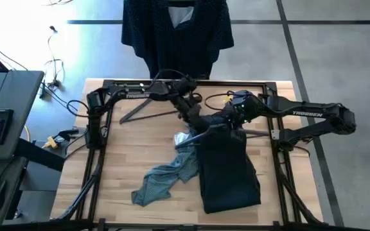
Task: Hang clothes
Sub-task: Insert the hanger into the blue pants
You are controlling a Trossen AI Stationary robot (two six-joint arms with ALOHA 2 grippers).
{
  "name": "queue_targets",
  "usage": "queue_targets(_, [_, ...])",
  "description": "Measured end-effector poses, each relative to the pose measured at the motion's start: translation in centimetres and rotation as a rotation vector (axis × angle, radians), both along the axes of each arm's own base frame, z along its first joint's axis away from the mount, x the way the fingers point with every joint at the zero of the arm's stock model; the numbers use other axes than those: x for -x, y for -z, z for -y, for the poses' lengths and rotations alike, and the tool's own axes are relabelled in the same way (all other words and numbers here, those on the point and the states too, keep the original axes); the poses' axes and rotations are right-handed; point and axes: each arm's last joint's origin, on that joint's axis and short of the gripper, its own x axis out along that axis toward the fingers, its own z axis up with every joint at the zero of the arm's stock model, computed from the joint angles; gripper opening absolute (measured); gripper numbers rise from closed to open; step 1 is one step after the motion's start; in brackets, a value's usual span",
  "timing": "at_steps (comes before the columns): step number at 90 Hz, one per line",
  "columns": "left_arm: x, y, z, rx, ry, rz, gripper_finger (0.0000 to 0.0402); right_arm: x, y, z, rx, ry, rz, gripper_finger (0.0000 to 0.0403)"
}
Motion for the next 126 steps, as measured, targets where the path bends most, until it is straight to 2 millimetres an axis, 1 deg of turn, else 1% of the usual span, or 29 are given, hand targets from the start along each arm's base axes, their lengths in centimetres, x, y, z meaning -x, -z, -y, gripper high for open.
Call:
queue_targets(8, [-0.7, 0.4, 0.6, -0.084, -0.01, 0.023, 0.0238, 0.0, 0.0, 0.0, 0.001, -0.003, -0.002, 0.0022])
queue_targets(17, [-1.6, 0.6, 0.4, -0.158, -0.051, 0.098, 0.0239, -0.1, 0.0, -0.2, 0.003, -0.01, 0.005, 0.0022])
queue_targets(24, [-2.4, 1.0, 0.1, -0.168, -0.079, 0.147, 0.0239, -0.1, 0.0, -0.4, 0.005, -0.022, 0.004, 0.0022])
queue_targets(31, [-3.2, 1.5, -0.2, -0.14, -0.116, 0.178, 0.0238, -0.1, 0.0, -0.5, 0.006, -0.027, 0.004, 0.0022])
queue_targets(38, [-3.8, 2.4, -0.4, -0.11, -0.142, 0.188, 0.0225, -0.2, 0.0, -0.7, 0.003, -0.032, 0.003, 0.0022])
queue_targets(43, [-4.1, 3.2, -0.5, -0.101, -0.148, 0.178, 0.0202, -0.2, 0.0, -0.8, 0.002, -0.033, 0.002, 0.0022])
queue_targets(48, [-4.3, 3.8, -0.4, -0.101, -0.147, 0.176, 0.0168, -0.2, 0.0, -0.8, -0.008, -0.028, 0.0, 0.0022])
queue_targets(54, [-4.5, 3.9, -0.4, -0.124, -0.143, 0.193, 0.0111, -0.1, -0.1, -0.8, -0.023, -0.018, 0.0, 0.0022])
queue_targets(60, [-4.6, 3.4, -0.7, -0.168, -0.153, 0.248, 0.004, 0.1, -0.3, -0.9, -0.05, -0.024, 0.009, 0.0022])
queue_targets(63, [-4.6, 3.1, -0.9, -0.186, -0.163, 0.279, 0.0021, 0.2, -0.7, -0.9, -0.065, -0.025, 0.015, 0.0022])
queue_targets(74, [-4.5, 0.8, -3.0, -0.276, -0.237, 0.375, 0.0007, 0.4, -1.8, -1.6, -0.078, -0.063, 0.042, 0.0022])
queue_targets(79, [-4.3, -0.1, -4.3, -0.323, -0.267, 0.405, 0.0003, 0.4, -1.9, -1.9, -0.082, -0.081, 0.038, 0.0022])
queue_targets(85, [-3.8, -0.7, -5.9, -0.369, -0.312, 0.416, 0.0003, 0.4, -1.6, -2.3, -0.088, -0.09, 0.014, 0.0022])
queue_targets(92, [-3.0, -0.6, -7.9, -0.437, -0.371, 0.409, 0.0002, 0.4, -1.3, -2.8, -0.091, -0.095, -0.025, 0.0022])
queue_targets(98, [-2.2, -0.4, -9.6, -0.459, -0.402, 0.393, 0.0001, 0.4, -1.2, -3.2, -0.107, -0.089, -0.043, 0.0022])
queue_targets(106, [-1.2, -0.1, -11.2, -0.496, -0.425, 0.356, 0.0001, 0.4, -1.2, -4.1, -0.132, -0.094, -0.054, 0.0022])
queue_targets(115, [-0.3, 0.5, -12.2, -0.544, -0.402, 0.307, 0.0, 0.5, -1.1, -5.3, -0.176, -0.105, -0.088, 0.0022])
queue_targets(126, [0.2, 1.1, -12.3, -0.585, -0.351, 0.257, 0.0, 0.8, -1.2, -7.6, -0.228, -0.162, -0.114, 0.0022])
